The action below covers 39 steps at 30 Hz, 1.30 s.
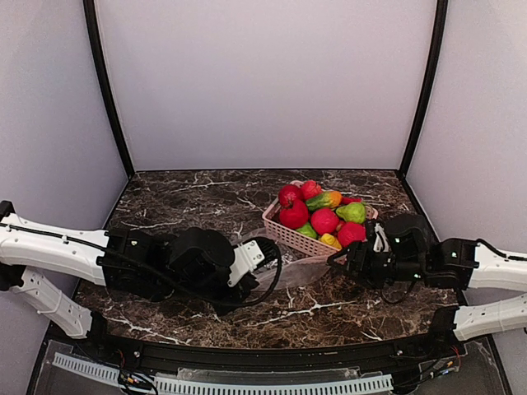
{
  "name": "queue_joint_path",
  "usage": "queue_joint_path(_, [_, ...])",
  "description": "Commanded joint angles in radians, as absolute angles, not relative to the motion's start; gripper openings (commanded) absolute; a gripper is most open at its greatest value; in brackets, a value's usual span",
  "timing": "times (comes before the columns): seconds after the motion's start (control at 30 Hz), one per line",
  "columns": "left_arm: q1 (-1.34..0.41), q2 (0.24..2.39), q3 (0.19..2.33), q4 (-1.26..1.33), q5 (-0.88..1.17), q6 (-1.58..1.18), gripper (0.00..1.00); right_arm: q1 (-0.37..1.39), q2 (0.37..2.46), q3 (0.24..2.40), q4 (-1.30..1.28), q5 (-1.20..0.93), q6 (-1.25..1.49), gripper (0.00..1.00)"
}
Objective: Place the food in the zip-top bag and seal the zipper
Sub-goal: Pass from the left arm to the right
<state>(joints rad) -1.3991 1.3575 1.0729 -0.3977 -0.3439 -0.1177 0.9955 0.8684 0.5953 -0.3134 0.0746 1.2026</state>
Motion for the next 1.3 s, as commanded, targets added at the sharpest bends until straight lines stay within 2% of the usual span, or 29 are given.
queue_joint_path(0.0, [-1.407,1.342,1.048,-0.379,-0.358,-0.146,0.0,1.012,0.861,0.537,-0.267,0.08,1.305,0.64])
queue_joint_path(0.5, [-1.409,1.316,1.026,-0.368,-0.321,-0.159,0.01,1.012,0.915,0.521,-0.124,0.095,1.334,0.62])
queue_joint_path(0.87, [-1.41,1.309,1.019,-0.36,-0.323,-0.166,0.01,1.012,0.948,0.503,-0.096,0.091,1.35,0.52])
queue_joint_path(1.27, [-1.409,1.298,1.008,-0.358,-0.317,-0.172,0.0,1.011,0.987,0.499,-0.049,0.091,1.355,0.47])
